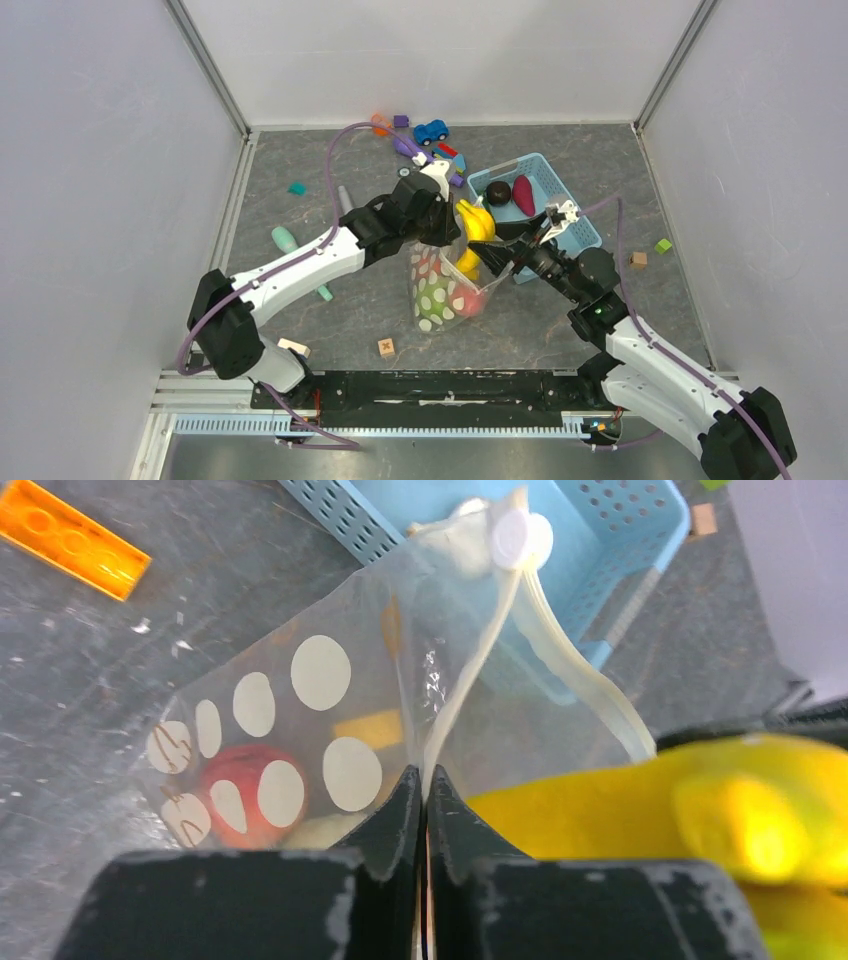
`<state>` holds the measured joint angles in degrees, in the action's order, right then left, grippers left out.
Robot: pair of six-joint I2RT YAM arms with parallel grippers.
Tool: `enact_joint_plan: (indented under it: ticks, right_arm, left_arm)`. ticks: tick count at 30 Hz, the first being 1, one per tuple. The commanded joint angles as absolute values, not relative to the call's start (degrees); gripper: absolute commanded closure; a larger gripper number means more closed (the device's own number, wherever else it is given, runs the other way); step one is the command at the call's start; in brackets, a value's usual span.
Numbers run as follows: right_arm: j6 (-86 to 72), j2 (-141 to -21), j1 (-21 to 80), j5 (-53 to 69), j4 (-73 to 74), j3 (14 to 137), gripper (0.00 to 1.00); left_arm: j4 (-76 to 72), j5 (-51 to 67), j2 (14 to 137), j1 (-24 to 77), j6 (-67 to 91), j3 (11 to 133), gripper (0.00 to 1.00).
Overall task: Place the food in the zip-top bag and seal the zipper
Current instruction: Place the fake fruit in the zipper food storage bag.
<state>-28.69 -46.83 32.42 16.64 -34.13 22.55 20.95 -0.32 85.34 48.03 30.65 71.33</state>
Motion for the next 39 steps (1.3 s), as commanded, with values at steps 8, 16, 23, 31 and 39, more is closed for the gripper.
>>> enact_joint_plan:
  ticks: [8,16,23,31,39]
  right_arm:
    - [-23.05,-47.18,32.92,20.54,-24.2,26.46,1.0]
    - [-17.62,-52.0,33.63,19.28,-16.06,32.94,1.0]
    - [-9.76,-56.76,39.09,19.57,-8.92,39.36,1.0]
    - [-7.83,-54.83,42.29,10.63,-31.56,31.13,1.0]
    - [-4.84,-56.83,43.45,10.88,-56.95,22.33,1.0]
  left_arm:
    - [24.58,-21.49,82.17,47.99,25.02,78.61,0.98]
    - [26.68,-25.63,76.87,48.01,23.91,78.26,0.98]
    - [27.32,-24.41,76.6,47.99,23.88,78.9,0.98]
    - [28.9,-19.63,77.42,48.12,27.56,78.51,0.98]
    - [29.8,-18.28,74.34,48.16,32.37,75.06,0.98]
